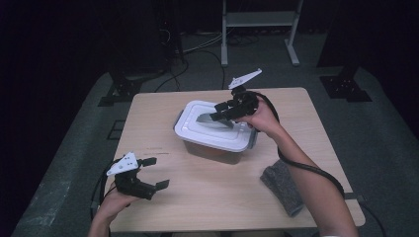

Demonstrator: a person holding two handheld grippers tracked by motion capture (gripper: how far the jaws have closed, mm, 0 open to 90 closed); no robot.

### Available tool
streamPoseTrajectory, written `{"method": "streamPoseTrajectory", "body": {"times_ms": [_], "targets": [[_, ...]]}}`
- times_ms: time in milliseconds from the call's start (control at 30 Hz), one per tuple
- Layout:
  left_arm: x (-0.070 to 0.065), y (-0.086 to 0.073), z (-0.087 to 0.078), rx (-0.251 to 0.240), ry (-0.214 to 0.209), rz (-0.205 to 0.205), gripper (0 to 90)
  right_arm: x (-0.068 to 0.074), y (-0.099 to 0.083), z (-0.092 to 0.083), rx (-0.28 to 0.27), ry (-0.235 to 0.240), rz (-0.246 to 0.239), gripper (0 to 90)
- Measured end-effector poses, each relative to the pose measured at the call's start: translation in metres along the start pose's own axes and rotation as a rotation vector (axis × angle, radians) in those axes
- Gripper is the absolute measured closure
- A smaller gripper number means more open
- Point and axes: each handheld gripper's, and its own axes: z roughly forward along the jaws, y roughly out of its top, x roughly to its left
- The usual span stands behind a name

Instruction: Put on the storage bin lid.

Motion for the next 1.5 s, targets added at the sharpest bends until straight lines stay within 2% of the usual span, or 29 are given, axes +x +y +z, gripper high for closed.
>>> {"method": "streamPoseTrajectory", "body": {"times_ms": [100, 367, 700, 1500], "targets": [[0.000, -0.002, 0.000, 0.010, 0.002, 0.001, 2.5, 0.002, -0.002, -0.008, -0.006, -0.004, -0.011, 44.6], [-0.001, -0.002, -0.001, 0.005, 0.008, -0.003, 2.5, 0.004, -0.010, -0.024, -0.011, -0.016, -0.003, 44.2], [-0.001, -0.002, 0.001, 0.012, 0.004, -0.003, 2.5, 0.007, -0.026, -0.047, -0.023, -0.024, 0.023, 44.0], [-0.001, -0.004, 0.003, 0.017, 0.005, -0.005, 2.5, 0.012, -0.061, -0.079, -0.032, -0.050, 0.064, 41.4]]}}
